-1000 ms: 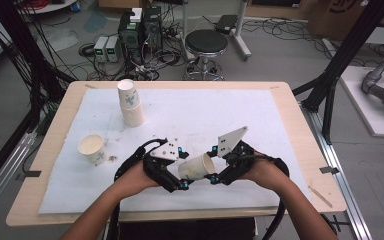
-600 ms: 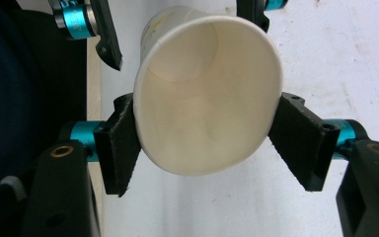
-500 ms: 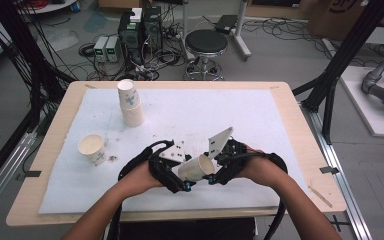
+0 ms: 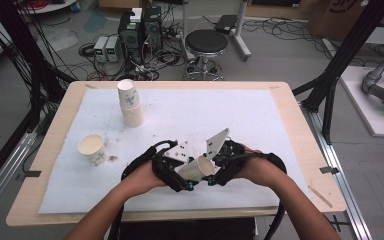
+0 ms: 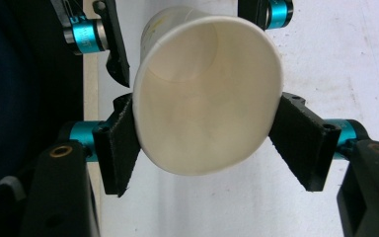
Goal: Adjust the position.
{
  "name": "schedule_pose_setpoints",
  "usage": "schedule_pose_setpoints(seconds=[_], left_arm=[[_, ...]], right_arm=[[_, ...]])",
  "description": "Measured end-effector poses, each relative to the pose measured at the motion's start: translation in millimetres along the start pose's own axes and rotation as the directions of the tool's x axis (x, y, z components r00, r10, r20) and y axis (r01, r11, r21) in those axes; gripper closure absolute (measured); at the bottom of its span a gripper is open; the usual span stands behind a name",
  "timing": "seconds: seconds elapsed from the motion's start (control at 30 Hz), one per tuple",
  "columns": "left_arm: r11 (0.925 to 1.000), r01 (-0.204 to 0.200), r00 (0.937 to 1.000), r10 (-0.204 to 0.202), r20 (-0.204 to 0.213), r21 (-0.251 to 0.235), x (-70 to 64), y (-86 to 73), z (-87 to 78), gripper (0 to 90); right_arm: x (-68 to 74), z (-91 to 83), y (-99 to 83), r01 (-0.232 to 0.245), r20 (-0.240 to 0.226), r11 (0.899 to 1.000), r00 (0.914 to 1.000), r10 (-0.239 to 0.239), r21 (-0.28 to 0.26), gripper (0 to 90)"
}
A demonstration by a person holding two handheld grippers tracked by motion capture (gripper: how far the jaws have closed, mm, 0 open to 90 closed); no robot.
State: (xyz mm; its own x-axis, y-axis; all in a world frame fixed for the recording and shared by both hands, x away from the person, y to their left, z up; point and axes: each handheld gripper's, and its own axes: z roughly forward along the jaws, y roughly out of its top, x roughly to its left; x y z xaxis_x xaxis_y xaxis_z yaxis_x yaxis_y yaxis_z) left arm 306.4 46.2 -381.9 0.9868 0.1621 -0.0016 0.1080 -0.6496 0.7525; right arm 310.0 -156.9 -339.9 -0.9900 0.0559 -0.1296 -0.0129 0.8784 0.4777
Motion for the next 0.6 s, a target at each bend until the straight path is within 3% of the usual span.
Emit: schedule_pose_setpoints(seconds=[0.2, 0.53, 0.6], left_arm=[[1.0, -0.002, 0.9995, 0.002, 0.032, -0.001, -1.2, 0.8, 1.8, 34.5], [0.9998, 0.011, 0.9987, -0.01, 0.051, -0.017, -0.7, -1.0, 3.1, 35.6], [0.999, 0.028, 0.9982, -0.026, 0.055, -0.036, -0.4, -2.5, 2.8, 34.6]], right_arm=[[2.3, 2.8, -0.3, -0.001, -0.02, 1.0, 0.9998, 0.001, 0.004, 31.1], [0.9, 3.3, -2.0, 0.014, -0.028, 1.0, 0.9995, -0.015, -0.026, 30.0], [0.7, 2.3, -3.8, -0.018, -0.033, 0.999, 0.9993, 0.017, -0.046, 28.0]])
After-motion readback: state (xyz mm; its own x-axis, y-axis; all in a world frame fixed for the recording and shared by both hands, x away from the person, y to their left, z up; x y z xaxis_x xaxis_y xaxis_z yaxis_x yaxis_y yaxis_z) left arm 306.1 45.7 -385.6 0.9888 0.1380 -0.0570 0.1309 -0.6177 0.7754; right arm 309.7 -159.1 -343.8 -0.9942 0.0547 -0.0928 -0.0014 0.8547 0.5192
